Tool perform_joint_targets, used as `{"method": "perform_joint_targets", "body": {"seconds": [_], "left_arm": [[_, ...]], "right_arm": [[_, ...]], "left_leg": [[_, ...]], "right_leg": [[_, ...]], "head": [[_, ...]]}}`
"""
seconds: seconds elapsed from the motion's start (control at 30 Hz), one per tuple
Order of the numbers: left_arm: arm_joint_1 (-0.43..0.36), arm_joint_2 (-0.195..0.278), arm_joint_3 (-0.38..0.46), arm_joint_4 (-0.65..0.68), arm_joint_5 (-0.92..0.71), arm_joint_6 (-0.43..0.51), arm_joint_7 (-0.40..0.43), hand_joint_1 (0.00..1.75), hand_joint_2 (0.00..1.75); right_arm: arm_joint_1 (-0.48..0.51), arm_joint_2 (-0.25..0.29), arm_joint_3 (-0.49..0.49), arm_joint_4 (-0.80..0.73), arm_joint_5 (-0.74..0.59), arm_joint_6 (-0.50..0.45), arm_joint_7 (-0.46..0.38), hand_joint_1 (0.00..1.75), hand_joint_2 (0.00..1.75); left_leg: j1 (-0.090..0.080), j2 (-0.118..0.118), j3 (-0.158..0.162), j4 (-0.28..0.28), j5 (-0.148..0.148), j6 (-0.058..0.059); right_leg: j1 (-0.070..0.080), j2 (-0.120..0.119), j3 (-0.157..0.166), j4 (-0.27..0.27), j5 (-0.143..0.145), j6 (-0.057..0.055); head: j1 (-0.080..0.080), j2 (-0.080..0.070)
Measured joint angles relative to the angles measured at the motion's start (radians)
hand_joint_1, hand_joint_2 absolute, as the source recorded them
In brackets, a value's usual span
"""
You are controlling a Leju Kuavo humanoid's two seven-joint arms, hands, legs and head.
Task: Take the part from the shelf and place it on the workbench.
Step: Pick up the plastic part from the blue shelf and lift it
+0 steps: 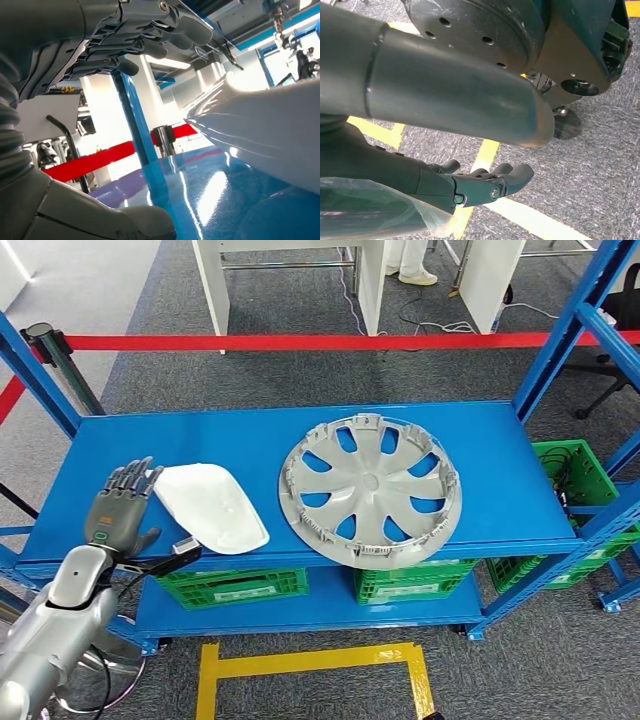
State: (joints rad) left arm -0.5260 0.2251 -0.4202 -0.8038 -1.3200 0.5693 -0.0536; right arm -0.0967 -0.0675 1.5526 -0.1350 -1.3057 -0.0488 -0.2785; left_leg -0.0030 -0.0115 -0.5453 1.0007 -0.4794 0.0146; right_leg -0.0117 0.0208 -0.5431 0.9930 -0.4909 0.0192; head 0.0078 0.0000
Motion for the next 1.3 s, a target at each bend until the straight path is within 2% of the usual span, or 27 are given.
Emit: {"method": "perform_joint_targets", "body": {"seconds": [0.47, 0.77, 1.1, 1.3], "left_arm": [[0.036, 0.008, -0.011, -0.017, -0.008, 0.028, -0.012, 0.00, 1.75], [0.039, 0.008, -0.014, -0.031, -0.019, 0.073, -0.054, 0.00, 1.75], [0.039, 0.008, -0.031, -0.034, -0.033, 0.087, -0.058, 0.00, 1.75], [0.038, 0.008, -0.036, -0.034, -0.001, 0.095, -0.101, 0.00, 1.75]], "right_arm": [[0.000, 0.000, 0.000, 0.000, 0.007, 0.003, -0.008, 0.00, 0.00], [-0.003, 0.000, 0.000, 0.000, 0.016, 0.006, -0.010, 0.00, 0.00], [-0.008, 0.000, 0.000, 0.000, 0.022, 0.008, -0.010, 0.00, 0.00], [-0.009, 0.000, 0.000, 0.000, 0.030, 0.010, -0.010, 0.00, 0.00]], "left_leg": [[0.000, 0.000, 0.000, 0.000, 0.000, 0.000], [0.000, 0.000, 0.000, 0.000, 0.000, 0.000], [0.000, 0.000, 0.000, 0.000, 0.000, 0.000], [0.000, 0.000, 0.000, 0.000, 0.000, 0.000]], "right_leg": [[0.000, 0.000, 0.000, 0.000, 0.000, 0.000], [0.000, 0.000, 0.000, 0.000, 0.000, 0.000], [0.000, 0.000, 0.000, 0.000, 0.000, 0.000], [0.000, 0.000, 0.000, 0.000, 0.000, 0.000]], "head": [[0.000, 0.000], [0.000, 0.000], [0.000, 0.000], [0.000, 0.000]]}}
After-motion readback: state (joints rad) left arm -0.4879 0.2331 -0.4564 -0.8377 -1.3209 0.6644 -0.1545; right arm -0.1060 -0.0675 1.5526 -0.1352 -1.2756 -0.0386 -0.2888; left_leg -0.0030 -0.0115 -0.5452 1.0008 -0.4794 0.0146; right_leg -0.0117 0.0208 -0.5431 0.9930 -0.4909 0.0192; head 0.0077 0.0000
